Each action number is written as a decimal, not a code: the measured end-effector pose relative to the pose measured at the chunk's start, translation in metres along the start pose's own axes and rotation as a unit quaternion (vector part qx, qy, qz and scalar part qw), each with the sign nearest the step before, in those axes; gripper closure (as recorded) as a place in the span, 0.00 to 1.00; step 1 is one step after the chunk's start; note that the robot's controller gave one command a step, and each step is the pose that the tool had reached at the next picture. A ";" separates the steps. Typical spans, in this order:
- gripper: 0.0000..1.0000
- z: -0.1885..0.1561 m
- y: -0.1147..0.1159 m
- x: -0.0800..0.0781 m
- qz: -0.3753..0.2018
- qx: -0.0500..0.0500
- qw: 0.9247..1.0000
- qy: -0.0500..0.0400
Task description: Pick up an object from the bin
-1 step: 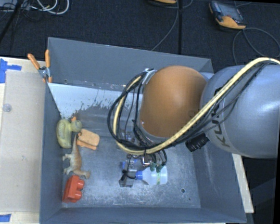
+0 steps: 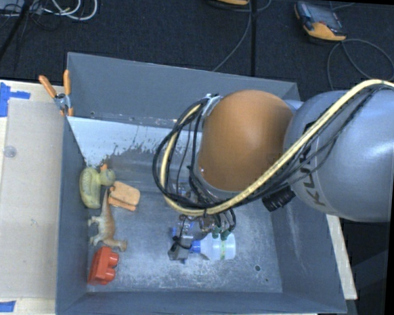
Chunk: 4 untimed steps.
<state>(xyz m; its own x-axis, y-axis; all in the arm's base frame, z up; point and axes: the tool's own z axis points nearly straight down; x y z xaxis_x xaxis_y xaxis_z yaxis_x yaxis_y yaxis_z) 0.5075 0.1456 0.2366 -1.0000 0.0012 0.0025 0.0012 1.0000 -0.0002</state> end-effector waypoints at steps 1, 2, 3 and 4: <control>0.00 0.055 -0.030 -0.018 0.021 -0.001 1.000 -0.002; 0.00 0.076 -0.101 -0.010 0.041 0.000 0.999 0.002; 0.00 0.079 -0.142 -0.008 0.032 0.001 0.999 0.001; 0.00 0.138 -0.135 -0.015 0.002 0.000 1.000 -0.001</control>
Offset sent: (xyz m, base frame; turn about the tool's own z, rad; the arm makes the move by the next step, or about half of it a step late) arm 0.0082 -0.1115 -0.0766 0.0930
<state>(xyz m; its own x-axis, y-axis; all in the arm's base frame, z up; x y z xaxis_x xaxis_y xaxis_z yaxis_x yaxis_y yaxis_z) 0.5221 0.0103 0.0984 -1.0000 0.0046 0.0014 0.0046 1.0000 -0.0001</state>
